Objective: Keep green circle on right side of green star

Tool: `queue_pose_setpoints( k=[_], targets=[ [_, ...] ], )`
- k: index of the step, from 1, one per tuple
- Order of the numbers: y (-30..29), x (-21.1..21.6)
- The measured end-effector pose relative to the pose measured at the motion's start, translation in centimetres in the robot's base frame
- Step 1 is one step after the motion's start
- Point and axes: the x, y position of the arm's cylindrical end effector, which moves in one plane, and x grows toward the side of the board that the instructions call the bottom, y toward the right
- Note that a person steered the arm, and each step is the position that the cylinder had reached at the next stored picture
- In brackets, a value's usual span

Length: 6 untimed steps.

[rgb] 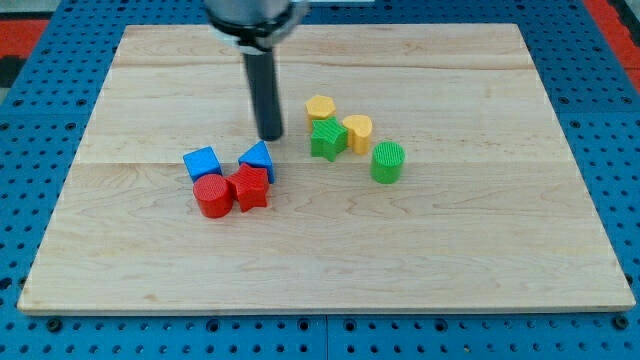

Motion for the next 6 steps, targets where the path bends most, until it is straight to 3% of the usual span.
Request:
queue_pose_setpoints(
  k=[1, 2, 4, 5, 6],
  targets=[
    [-2.1, 3.5],
    [-5.2, 3.7],
    [2.8, 1.6],
    [3.8, 2.4],
    [5.9, 8.3]
  ],
)
